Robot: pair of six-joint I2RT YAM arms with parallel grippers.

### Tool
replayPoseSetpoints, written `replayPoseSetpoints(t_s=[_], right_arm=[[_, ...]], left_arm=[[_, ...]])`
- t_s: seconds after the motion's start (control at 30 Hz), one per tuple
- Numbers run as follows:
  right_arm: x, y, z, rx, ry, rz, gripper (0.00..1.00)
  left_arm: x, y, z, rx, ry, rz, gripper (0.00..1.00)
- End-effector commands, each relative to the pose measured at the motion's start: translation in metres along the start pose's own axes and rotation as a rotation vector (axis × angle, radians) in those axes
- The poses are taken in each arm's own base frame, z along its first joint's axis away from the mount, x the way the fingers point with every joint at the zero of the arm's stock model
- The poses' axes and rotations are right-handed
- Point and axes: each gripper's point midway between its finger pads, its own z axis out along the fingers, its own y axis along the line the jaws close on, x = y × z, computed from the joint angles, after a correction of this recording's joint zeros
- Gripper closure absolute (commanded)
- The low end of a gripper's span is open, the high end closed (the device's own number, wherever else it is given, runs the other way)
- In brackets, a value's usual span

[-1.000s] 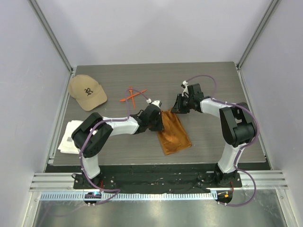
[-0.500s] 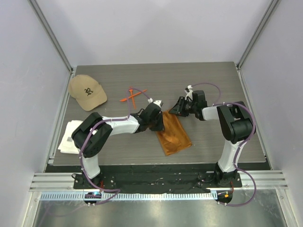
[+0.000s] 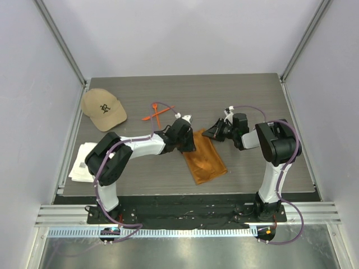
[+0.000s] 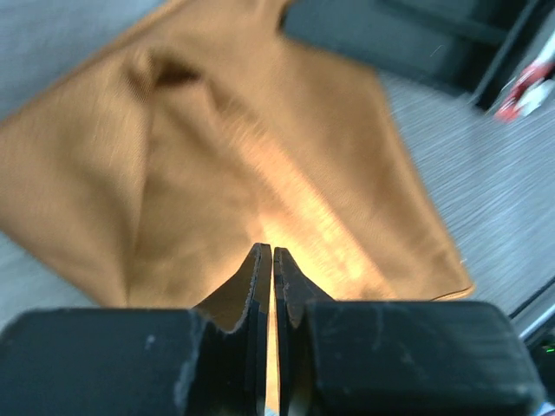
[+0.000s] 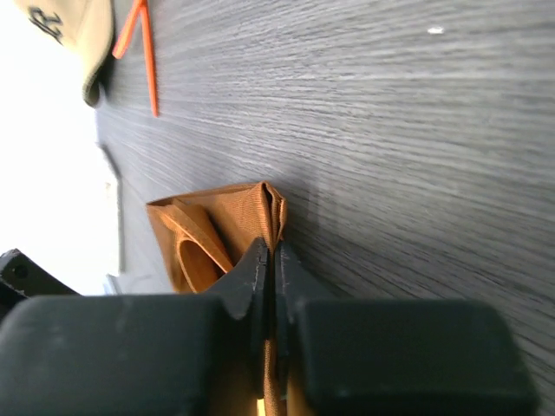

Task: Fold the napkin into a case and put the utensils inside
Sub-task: Pick up the 2/3-rectangle-folded napkin at the center of the board, then fold the 2/3-rectangle-folded napkin at the center of the board.

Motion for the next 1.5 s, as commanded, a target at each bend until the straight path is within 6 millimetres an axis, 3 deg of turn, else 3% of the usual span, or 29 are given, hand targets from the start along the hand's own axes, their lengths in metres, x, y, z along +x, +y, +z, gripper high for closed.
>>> replayPoseSetpoints(t_s=[0.0,0.33,0.47,0.63,0.77,1.0,1.17,1.33,1.47], right_arm=[[-0.018,0.026,-0.002,-0.118,-0.066,0.006,0.96],[-0.02,0.033,-0.008,-0.1,-0.05,-0.011,0.96],[-0.015,0.036,-0.012,-0.092,-0.025,-0.01,0.94],[-0.012,0.055,-0.014,-0.123,-0.016,0.008,0.92],[-0.005,0.072,-0.004,-0.146,-0.003,0.029,0.92],[0.008,0.066,0.009,-0.13,0.003,0.118,0.97],[0.009,0.06,0.008,-0.109,-0.008,0.102,0.99],[0.013,0.055,0.008,-0.083,0.002,0.09,0.99],[0.011,0.054,0.007,-0.074,0.0,0.08,0.99]], left_arm=[[-0.028,-0.005,0.006,-0.001,-0.026,-0.035,0.93],[-0.04,0.033,0.036,-0.151,-0.043,-0.05,0.94],[-0.043,0.033,0.046,-0.155,-0.044,-0.048,0.94],[-0.04,0.031,0.052,-0.137,-0.033,-0.047,0.94],[-0.038,0.031,0.054,-0.128,-0.031,-0.046,0.94],[-0.045,0.024,0.044,-0.101,-0.052,-0.003,0.94],[-0.04,0.019,0.037,-0.074,-0.028,0.001,0.94],[-0.044,0.003,0.015,-0.015,-0.03,-0.005,0.93],[-0.048,0.006,-0.004,-0.044,-0.046,0.007,0.92]])
